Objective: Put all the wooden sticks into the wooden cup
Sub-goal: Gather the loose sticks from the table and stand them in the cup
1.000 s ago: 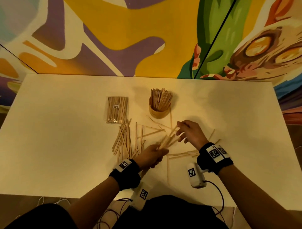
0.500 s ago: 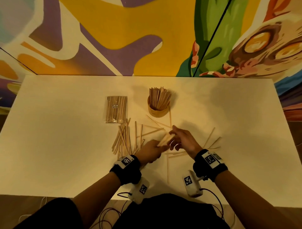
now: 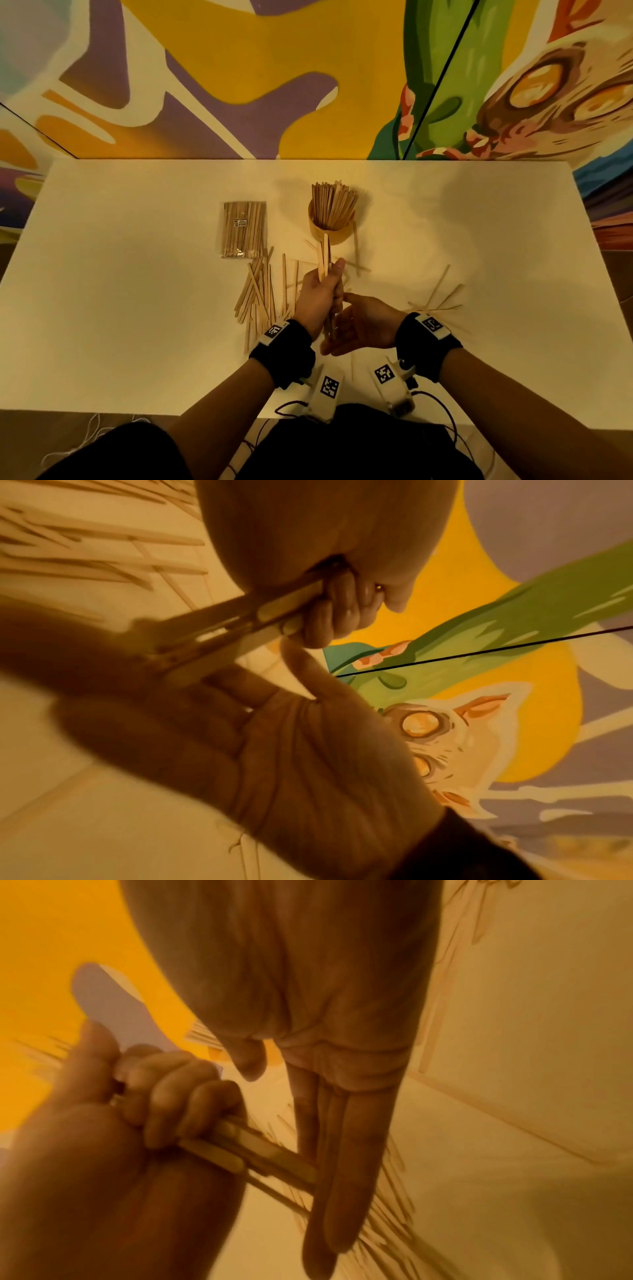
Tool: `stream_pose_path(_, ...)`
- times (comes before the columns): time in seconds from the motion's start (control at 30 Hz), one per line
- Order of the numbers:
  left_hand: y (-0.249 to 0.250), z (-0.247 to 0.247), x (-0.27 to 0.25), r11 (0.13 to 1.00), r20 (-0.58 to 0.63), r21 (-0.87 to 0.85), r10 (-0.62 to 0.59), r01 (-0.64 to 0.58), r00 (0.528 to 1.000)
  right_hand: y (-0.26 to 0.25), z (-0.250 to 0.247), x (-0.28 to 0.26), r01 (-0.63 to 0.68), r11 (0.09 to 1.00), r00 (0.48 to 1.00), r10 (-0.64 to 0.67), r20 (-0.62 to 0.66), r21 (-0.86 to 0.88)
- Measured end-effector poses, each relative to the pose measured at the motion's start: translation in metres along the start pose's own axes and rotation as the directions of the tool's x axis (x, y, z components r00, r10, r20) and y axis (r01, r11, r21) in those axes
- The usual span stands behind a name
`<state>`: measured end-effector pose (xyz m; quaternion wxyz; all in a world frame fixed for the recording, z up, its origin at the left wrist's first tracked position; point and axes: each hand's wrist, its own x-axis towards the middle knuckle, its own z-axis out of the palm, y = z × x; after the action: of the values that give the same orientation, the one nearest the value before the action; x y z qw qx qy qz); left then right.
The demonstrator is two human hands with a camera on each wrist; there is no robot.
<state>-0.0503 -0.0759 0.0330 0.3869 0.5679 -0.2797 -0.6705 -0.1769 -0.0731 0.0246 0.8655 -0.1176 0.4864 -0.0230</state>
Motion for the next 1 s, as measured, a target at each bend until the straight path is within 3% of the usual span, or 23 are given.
stream_pose_path(0.1,-0.006,-0.001,-0.002,0.999,-0.04,0.033,-0.033,0.034,0.999,-0.006,0.0,-0.005,0.06,0.998,0.998,-0.06,0.005,0.012)
stream_pose_path(0.27,0.001,0.001,-0.007,1.0,0.038,-0.02,-0.009,0.01,0.999,0.0,0.001,-0.007,0.035,0.997,0.999,-0.033,0.025,-0.064)
stream_pose_path(0.53,-0.002,0.005,-0.01,0.99,0.099,0.132,0.029,-0.042,0.995,0.005,-0.002,-0.006,0.209,0.974,0.978,-0.208,-0.016,0.083)
stream_pose_path(0.67,-0.004,0.0,-0.015,0.955,0.179,0.298,-0.049,-0.006,0.983,0.002,-0.013,-0.013,0.202,0.971,0.969,-0.217,-0.119,-0.126)
stream_pose_path(0.73,-0.008,-0.006,-0.016,0.914,0.211,0.404,-0.141,0.045,0.967,-0.006,-0.021,-0.019,0.283,0.942,0.921,-0.32,-0.224,-0.183)
stream_pose_path(0.87,-0.02,-0.017,-0.014,0.819,0.219,0.559,-0.299,0.133,0.929,-0.027,-0.036,-0.03,0.524,0.832,0.753,-0.552,-0.358,-0.179)
stream_pose_path(1.0,-0.021,-0.016,-0.016,0.796,0.223,0.585,-0.344,0.157,0.912,-0.026,-0.026,-0.022,0.491,0.701,0.687,-0.677,-0.265,-0.517)
